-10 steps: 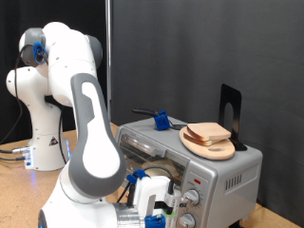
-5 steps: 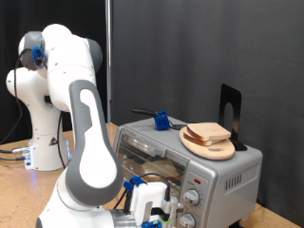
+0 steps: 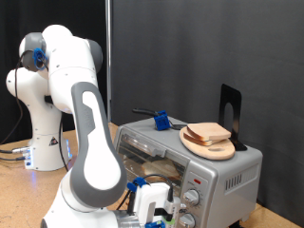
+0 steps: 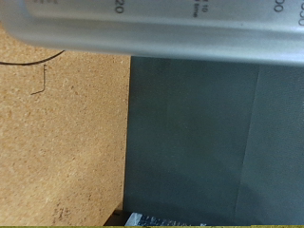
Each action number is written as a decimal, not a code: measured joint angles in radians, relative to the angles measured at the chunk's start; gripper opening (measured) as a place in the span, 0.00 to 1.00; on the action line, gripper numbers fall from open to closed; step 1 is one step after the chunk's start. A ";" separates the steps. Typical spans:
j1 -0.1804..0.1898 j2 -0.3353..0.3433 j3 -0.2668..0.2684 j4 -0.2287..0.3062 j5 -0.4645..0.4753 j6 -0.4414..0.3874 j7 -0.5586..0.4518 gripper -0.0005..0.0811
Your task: Make a piece of toast with the oven
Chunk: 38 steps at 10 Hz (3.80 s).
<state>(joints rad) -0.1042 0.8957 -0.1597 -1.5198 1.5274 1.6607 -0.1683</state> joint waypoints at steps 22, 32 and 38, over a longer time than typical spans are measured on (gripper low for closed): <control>0.026 -0.001 0.016 -0.028 0.001 0.012 -0.004 0.23; 0.009 0.000 0.030 -0.099 0.172 -0.046 -0.496 0.12; -0.001 0.008 0.036 -0.101 0.200 -0.064 -0.548 0.12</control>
<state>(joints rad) -0.1055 0.9033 -0.1233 -1.6207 1.7269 1.5965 -0.7163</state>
